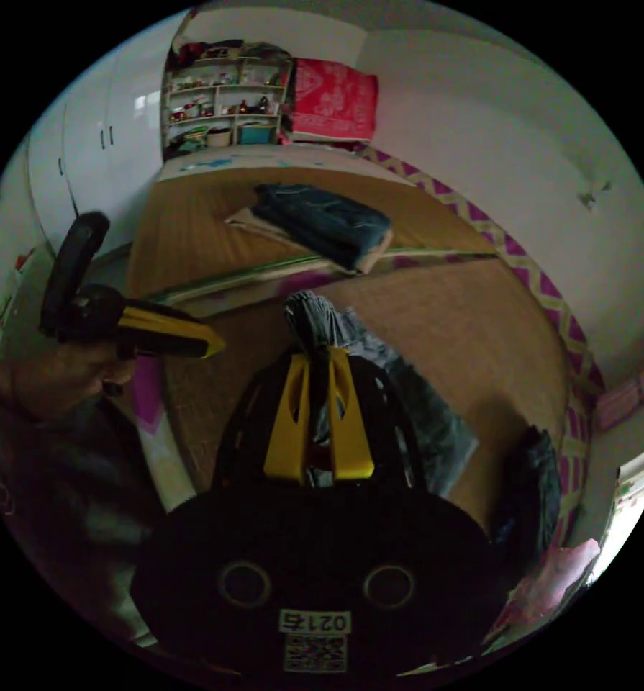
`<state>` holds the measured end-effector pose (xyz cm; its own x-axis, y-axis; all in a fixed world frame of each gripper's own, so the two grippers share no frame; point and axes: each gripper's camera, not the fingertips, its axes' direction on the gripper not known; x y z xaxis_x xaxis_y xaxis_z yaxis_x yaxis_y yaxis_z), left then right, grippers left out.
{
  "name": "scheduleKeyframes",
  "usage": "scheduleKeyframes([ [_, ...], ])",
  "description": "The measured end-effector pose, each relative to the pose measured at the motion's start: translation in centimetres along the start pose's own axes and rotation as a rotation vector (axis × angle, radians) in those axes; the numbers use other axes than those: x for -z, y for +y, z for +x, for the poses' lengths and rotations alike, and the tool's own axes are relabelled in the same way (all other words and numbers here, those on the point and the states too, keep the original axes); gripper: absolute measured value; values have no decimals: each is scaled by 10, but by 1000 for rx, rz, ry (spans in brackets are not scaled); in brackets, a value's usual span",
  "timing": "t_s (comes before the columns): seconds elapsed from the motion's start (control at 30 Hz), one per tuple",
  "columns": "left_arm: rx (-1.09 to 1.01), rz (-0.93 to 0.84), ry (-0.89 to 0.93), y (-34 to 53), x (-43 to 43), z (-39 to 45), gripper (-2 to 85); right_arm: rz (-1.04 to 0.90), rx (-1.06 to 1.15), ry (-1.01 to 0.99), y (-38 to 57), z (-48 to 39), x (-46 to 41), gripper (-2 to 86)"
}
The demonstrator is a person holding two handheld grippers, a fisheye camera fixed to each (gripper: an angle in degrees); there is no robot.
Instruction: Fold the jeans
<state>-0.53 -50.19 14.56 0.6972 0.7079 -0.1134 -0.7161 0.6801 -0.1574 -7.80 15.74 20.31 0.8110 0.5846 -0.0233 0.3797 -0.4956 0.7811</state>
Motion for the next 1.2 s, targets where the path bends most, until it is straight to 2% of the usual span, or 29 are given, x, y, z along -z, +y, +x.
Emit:
scheduleKeyframes([
  [0.1,39,-9,14,12,5,-24,-5,-8,49,52,-6,-52,-4,47],
  [0.3,33,4,84,31,1,-45,51,-14,107,118,8,-77,42,70],
  [0.47,40,8,141,36,-11,-48,60,21,150,191,10,-80,105,97],
  [0.6,56,1,156,39,-17,-51,59,-14,163,142,-9,-67,125,116],
  [0.73,55,-4,129,46,-17,-55,55,-51,139,143,-26,-45,130,80],
  [0.83,64,-4,112,52,-15,-60,53,29,-14,86,-31,7,165,52],
  [0.9,65,1,102,57,-15,-61,51,100,-173,-77,-25,71,208,48],
  [0.97,57,7,94,58,-16,-59,50,194,-271,-146,-11,123,253,46],
  [1.13,-1,4,92,57,-24,-39,49,445,-551,-123,69,273,404,43],
  [1.2,-34,2,87,56,-31,-24,50,554,-680,-77,131,344,480,44],
])
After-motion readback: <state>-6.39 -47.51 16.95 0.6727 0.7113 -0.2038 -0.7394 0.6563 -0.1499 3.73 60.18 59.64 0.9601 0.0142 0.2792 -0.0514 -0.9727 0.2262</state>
